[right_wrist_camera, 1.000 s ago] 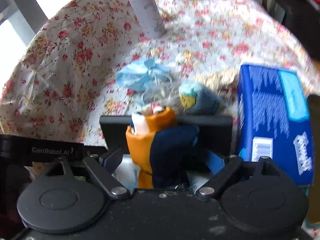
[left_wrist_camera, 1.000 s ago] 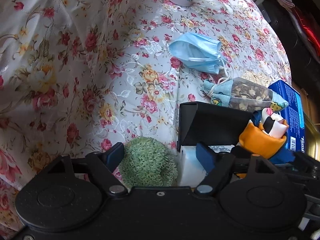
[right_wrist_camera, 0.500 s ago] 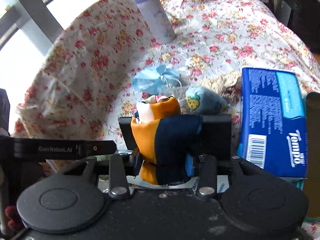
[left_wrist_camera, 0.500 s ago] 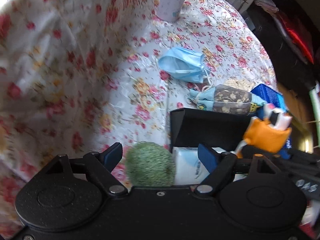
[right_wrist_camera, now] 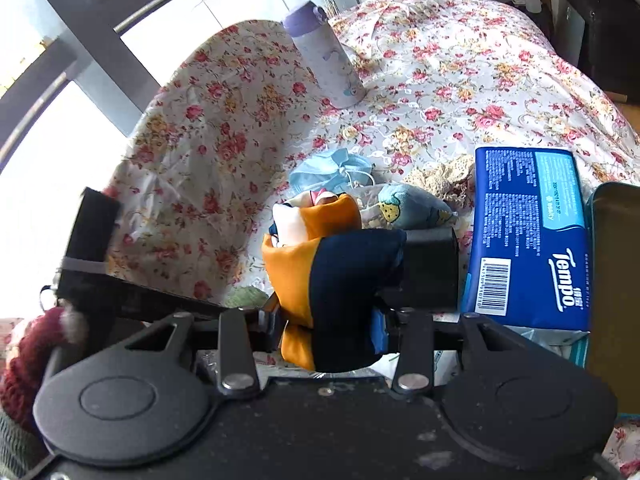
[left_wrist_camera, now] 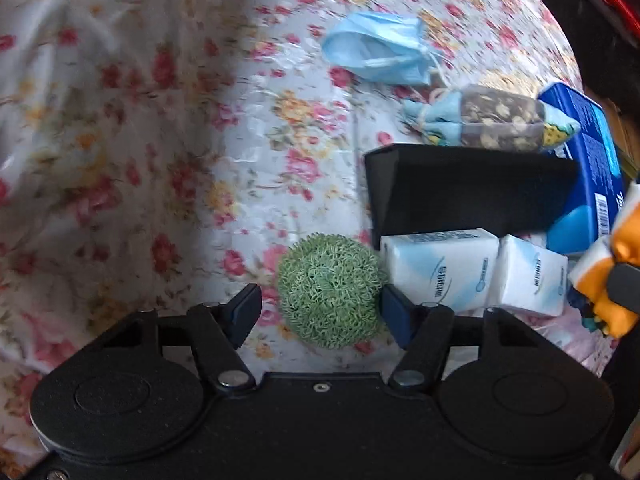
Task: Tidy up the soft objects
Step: 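Close left tool on the green fuzzy ball while right tool grasps the orange-navy plush toy, then carry the green ball into the tin tray with left tool while right tool drops the plush there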
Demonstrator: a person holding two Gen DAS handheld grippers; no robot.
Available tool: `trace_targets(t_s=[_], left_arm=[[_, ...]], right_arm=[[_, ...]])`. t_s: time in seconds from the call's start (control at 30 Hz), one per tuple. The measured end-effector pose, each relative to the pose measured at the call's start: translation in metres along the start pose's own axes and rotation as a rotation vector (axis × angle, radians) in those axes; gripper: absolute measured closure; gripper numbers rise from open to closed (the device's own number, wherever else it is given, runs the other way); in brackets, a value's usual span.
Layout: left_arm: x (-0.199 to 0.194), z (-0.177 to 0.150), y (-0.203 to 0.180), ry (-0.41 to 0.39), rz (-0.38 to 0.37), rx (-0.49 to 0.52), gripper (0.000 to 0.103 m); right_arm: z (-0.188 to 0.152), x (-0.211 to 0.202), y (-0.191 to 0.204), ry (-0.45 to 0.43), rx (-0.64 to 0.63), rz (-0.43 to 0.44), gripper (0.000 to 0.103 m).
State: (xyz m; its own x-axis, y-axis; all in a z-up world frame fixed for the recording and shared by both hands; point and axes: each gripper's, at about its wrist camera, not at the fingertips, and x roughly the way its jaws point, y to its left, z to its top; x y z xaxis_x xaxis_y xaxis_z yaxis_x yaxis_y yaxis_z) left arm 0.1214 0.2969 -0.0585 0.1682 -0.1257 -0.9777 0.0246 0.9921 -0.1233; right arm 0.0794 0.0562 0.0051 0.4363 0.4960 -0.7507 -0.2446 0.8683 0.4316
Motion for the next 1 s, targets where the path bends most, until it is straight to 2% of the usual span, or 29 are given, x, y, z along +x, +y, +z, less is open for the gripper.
trace_targets(t_s=[0.23,0.37,0.7,0.87,1.0], left_arm=[[0.014,0.010,-0.014,0.046,0.021,-0.011,0.042],[0.014,0.008,-0.025,0.020,0.060,0.020,0.050],[-0.045,-0.015,-0.021,-0.220,0.090,-0.088,0.052],[-0.078,-0.032,-0.042,-0.314,0.148,-0.080,0.052],[-0.100,-0.044,-0.066,-0.375,0.135,-0.055,0.052]], right_arm=[[-0.001,-0.022,0.000,-0.035,0.009,0.011,0.062],[-0.002,-0.033,-0.002,-0.053,0.016,0.014,0.062],[-0.010,-0.055,-0.011,-0.085,0.025,-0.024,0.062],[-0.018,-0.073,-0.021,-0.108,0.040,-0.045,0.062],[-0.027,-0.089,-0.034,-0.117,0.062,-0.061,0.062]])
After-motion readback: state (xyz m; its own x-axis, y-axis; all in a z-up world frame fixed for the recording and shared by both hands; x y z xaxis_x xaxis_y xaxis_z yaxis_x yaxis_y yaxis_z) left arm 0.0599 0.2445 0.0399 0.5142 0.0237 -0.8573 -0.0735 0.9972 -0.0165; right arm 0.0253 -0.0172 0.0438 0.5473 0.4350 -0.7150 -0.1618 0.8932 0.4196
